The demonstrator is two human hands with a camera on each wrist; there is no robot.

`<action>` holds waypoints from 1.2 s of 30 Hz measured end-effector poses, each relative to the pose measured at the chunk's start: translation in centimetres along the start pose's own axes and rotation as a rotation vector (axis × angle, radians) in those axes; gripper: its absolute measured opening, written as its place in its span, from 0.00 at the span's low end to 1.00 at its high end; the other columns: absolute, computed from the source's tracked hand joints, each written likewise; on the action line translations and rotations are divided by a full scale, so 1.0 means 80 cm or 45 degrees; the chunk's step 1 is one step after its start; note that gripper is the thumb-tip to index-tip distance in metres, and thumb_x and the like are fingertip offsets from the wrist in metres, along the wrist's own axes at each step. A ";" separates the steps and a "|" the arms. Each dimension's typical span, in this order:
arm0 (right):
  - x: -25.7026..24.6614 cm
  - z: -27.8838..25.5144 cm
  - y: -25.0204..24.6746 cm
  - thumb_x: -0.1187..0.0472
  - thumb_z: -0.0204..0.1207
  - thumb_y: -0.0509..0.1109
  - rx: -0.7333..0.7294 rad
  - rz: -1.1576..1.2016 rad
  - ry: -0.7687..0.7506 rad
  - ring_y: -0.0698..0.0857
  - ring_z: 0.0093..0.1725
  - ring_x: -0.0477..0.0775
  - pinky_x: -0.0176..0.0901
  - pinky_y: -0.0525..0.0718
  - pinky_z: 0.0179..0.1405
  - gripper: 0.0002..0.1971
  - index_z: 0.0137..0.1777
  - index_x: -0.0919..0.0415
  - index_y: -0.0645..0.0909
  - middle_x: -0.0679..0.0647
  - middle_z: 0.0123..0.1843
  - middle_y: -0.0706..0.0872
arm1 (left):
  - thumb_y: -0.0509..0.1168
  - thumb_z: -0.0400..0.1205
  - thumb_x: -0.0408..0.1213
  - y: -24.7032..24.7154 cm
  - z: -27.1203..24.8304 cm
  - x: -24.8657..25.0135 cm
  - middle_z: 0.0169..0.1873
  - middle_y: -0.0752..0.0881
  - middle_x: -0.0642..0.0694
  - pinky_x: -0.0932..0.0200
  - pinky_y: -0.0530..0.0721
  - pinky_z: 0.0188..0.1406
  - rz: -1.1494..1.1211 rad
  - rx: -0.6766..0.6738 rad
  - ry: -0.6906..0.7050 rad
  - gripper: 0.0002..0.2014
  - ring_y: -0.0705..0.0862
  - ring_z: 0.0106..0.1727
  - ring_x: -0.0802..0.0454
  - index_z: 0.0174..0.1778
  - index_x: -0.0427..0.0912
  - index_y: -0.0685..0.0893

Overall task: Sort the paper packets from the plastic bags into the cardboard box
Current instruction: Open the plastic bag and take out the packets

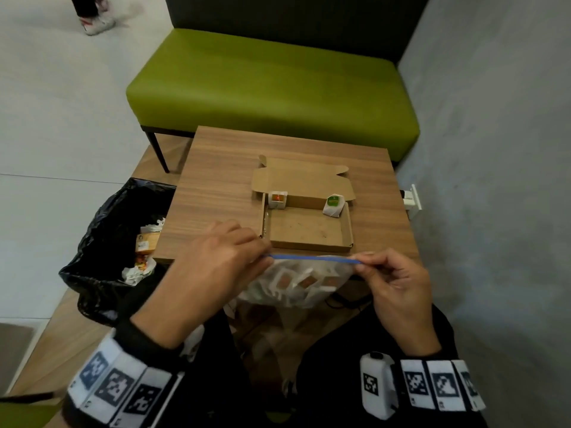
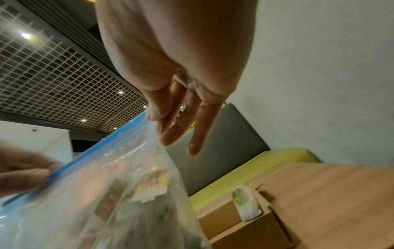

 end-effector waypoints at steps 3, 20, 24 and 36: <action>0.016 0.006 -0.028 0.78 0.76 0.70 0.111 0.060 0.084 0.91 0.44 0.47 0.40 0.90 0.42 0.17 0.39 0.53 0.84 0.45 0.44 0.93 | 0.60 0.82 0.49 -0.017 -0.012 -0.019 0.37 0.87 0.53 0.48 0.85 0.38 0.045 0.058 -0.045 0.13 0.83 0.39 0.50 0.43 0.48 0.88; 0.018 0.012 0.042 0.73 0.81 0.68 -0.149 0.149 0.253 0.91 0.42 0.53 0.46 0.91 0.35 0.12 0.44 0.53 0.81 0.56 0.46 0.90 | 0.67 0.85 0.44 0.077 -0.009 0.011 0.38 0.89 0.55 0.65 0.79 0.37 -0.503 -0.299 -0.303 0.07 0.84 0.40 0.63 0.52 0.51 0.90; 0.003 0.006 0.029 0.62 0.81 0.72 0.048 -0.191 0.102 0.87 0.49 0.43 0.37 0.88 0.47 0.08 0.54 0.48 0.80 0.47 0.52 0.87 | 0.74 0.80 0.40 0.075 -0.020 -0.011 0.27 0.88 0.52 0.64 0.80 0.31 -0.760 -0.029 -0.595 0.07 0.84 0.30 0.62 0.35 0.50 0.89; 0.033 -0.043 0.100 0.52 0.81 0.71 -0.213 0.062 0.446 0.92 0.38 0.58 0.59 0.91 0.39 0.07 0.44 0.52 0.85 0.57 0.40 0.92 | 0.78 0.74 0.40 0.092 -0.039 -0.013 0.30 0.89 0.34 0.43 0.88 0.33 -1.210 0.107 -0.808 0.16 0.88 0.30 0.40 0.37 0.29 0.84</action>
Point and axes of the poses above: each hand's wrist, its own z-axis towards the middle knuckle, its own y-axis out of the palm, x = y × z, the point moved 9 cm from there along z, towards the middle knuckle
